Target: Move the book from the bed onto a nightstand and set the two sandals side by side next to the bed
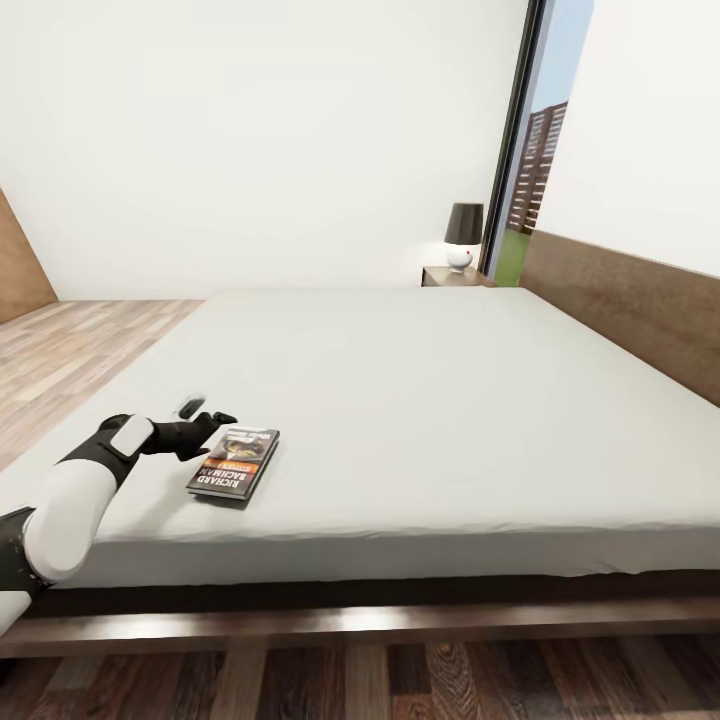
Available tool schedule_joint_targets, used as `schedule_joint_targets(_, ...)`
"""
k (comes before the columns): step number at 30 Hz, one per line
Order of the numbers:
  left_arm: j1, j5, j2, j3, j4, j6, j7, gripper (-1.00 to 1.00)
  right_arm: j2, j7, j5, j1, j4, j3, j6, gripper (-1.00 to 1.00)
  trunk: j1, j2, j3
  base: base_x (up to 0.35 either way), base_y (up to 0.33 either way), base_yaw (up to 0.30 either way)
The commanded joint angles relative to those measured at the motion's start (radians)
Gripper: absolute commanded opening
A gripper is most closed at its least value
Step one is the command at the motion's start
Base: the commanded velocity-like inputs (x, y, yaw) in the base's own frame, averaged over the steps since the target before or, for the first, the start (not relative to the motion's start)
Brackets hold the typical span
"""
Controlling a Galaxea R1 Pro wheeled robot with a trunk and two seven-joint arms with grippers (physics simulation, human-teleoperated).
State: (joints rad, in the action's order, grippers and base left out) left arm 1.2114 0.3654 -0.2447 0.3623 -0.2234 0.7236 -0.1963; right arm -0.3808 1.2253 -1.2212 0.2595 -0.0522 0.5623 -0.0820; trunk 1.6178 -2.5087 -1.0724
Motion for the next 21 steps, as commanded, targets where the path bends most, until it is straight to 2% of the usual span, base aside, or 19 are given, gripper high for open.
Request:
schedule_joint_targets(1,0.0,-0.004,-0.001,0.006,-0.001,0.005,-0.003,1.0,0.0,0.003,-0.005,0.001,-0.003,0.008,-0.009,1.0,0.0,0.0,-0.001,0.0,0.0,0.0)
schedule_joint_targets(9,0.0,-0.004,-0.005,0.006,-0.001,0.005,-0.003,1.0,0.0,0.003,-0.006,0.001,-0.003,0.008,-0.009,1.0,0.0,0.0,-0.001,0.019,0.0,0.0)
schedule_joint_targets(21,0.0,-0.003,-0.005,0.006,-0.001,0.005,-0.003,1.0,0.001,0.003,-0.006,0.001,-0.003,0.008,-0.013,1.0,0.0,0.0,-0.001,0.094,0.0,0.0)
